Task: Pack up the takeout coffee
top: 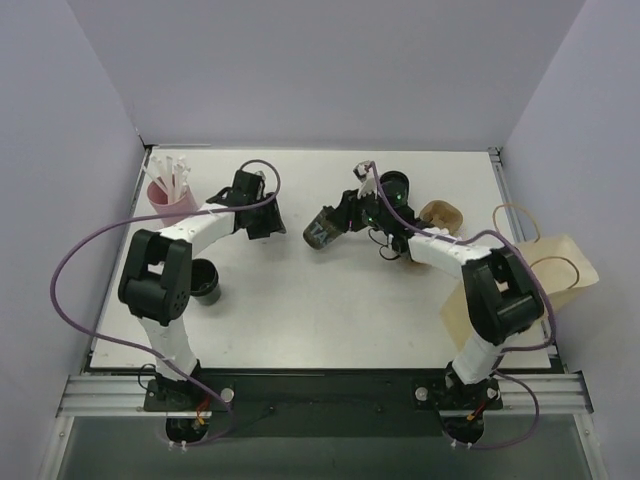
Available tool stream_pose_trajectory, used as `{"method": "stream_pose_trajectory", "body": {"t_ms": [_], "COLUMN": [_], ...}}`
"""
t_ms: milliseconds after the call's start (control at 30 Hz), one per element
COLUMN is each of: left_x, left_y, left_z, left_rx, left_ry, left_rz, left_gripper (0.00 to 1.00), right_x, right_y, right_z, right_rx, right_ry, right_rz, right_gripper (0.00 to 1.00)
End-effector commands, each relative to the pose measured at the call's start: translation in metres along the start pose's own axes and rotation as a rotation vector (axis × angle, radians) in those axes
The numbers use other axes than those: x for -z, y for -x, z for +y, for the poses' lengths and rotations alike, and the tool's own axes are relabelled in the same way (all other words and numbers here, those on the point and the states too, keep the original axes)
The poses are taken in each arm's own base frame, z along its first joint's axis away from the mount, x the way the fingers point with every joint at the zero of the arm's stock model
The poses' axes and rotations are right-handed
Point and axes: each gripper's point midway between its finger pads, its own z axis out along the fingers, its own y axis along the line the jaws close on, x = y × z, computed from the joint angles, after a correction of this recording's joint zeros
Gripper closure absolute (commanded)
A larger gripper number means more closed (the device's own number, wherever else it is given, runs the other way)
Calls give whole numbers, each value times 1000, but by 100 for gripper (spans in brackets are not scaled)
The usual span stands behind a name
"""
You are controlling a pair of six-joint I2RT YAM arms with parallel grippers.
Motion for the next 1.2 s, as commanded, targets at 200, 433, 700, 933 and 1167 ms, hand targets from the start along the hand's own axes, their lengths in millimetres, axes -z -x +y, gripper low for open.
{"method": "stream_pose_trajectory", "body": {"t_ms": [200,433,700,933,1167], "left_x": [123,163,174,176,173], "left_y": [7,-20,-39,-41,-43], "left_z": [-22,-2,13,12,5], "left_rx": [3,26,28,15,-8], "left_ry": [-49,-30,-10,-16,-56], "left_rz": [-171,-199,-205,-198,-177], "left_gripper": [40,40,40,40,40], "right_x": [82,105,107,105,108], "right_y": [-46,-82,-117,-119,-103], "right_z": [40,47,63,88,115], "right_rx": [565,781,841,792,697], "right_ry": [-226,-390,-442,-373,-270], "right_rz": [168,243,300,306,310], "right_gripper": [79,78,76,51,32]}}
